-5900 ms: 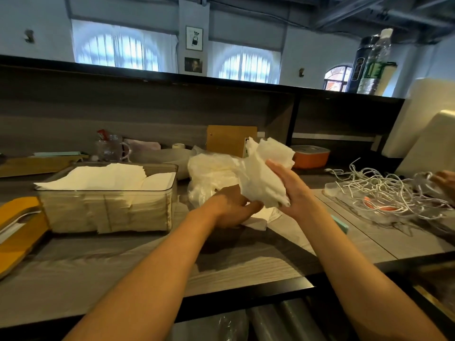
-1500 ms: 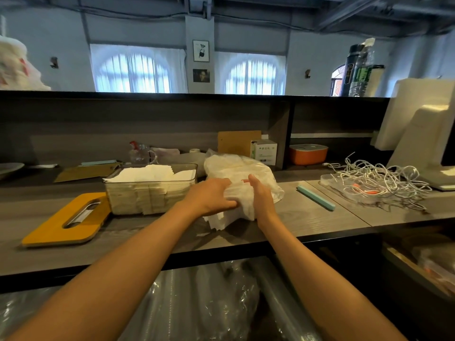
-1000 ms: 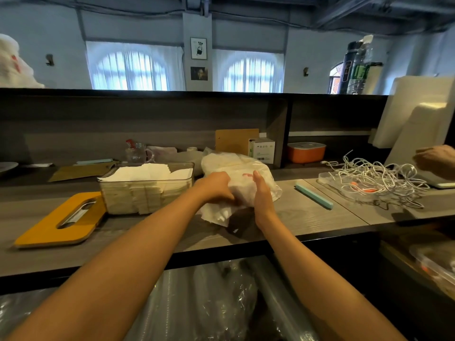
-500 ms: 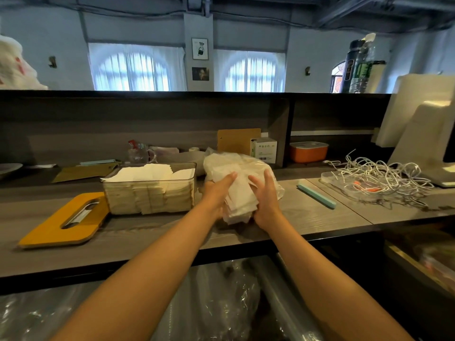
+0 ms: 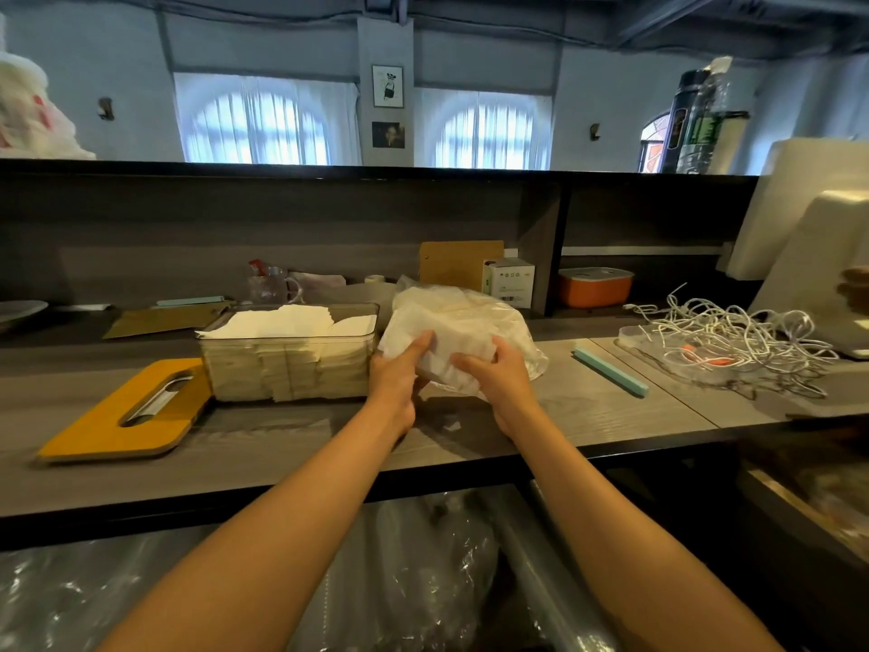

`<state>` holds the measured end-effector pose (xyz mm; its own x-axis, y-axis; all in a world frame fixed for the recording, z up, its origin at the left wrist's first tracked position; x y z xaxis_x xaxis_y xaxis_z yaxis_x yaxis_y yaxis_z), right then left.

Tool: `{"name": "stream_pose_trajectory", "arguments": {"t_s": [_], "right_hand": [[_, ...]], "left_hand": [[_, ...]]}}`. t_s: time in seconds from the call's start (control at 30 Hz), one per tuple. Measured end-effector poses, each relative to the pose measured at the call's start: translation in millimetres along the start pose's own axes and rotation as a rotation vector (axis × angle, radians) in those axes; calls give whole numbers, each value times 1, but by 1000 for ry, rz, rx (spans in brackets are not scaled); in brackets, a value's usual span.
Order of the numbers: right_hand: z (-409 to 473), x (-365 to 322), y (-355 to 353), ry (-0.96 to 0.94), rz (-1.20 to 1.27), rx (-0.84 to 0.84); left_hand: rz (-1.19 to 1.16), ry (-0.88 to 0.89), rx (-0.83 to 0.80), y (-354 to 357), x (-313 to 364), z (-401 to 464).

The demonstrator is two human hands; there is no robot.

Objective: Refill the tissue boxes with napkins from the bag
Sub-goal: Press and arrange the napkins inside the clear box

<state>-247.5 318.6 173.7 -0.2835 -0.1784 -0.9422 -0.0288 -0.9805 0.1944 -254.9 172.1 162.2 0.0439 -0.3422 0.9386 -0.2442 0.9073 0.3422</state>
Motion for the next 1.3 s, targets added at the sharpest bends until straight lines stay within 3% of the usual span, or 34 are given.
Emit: {"name": "stream_pose_trajectory", "arguments": {"t_s": [0.07,0.2,0.27,0.57,0.73,0.93,1.13,1.3], "right_hand": [[2,-1,-6,-4,67,50],[5,4,-7,19,-37,66],[4,5,-2,31,-77,29],[-2,-12,-1,-115,-278,147],[5,-7,-18,-21,-81,328],[10,-8,-16,20,-49,344],[23,-1,-6,99,-15,195],[22,-3,-5,57,53,177]], "left_hand": [[77,50,-84,-4,-1,0],[599,266,-236,-10,9,-4],[701,311,-259,-15,12,-4],[618,386,-5,8,14,-15],[627,407,79,15,14,-13],[532,385,39,11,14,-7],[523,415,-22,15,13,1],[586,412,125,8,15,3]]}}
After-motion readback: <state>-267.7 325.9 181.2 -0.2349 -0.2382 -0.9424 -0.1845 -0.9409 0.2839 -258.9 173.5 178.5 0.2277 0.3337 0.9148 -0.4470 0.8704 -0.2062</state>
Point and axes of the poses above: each hand's wrist, its own z-axis towards the middle knuckle, its own y-axis out of the palm, x = y × z, the point moved 5 cm from there along z, towards the middle knuckle, and after that the axes turned 8 degrees about z, right-handed, at the moved point
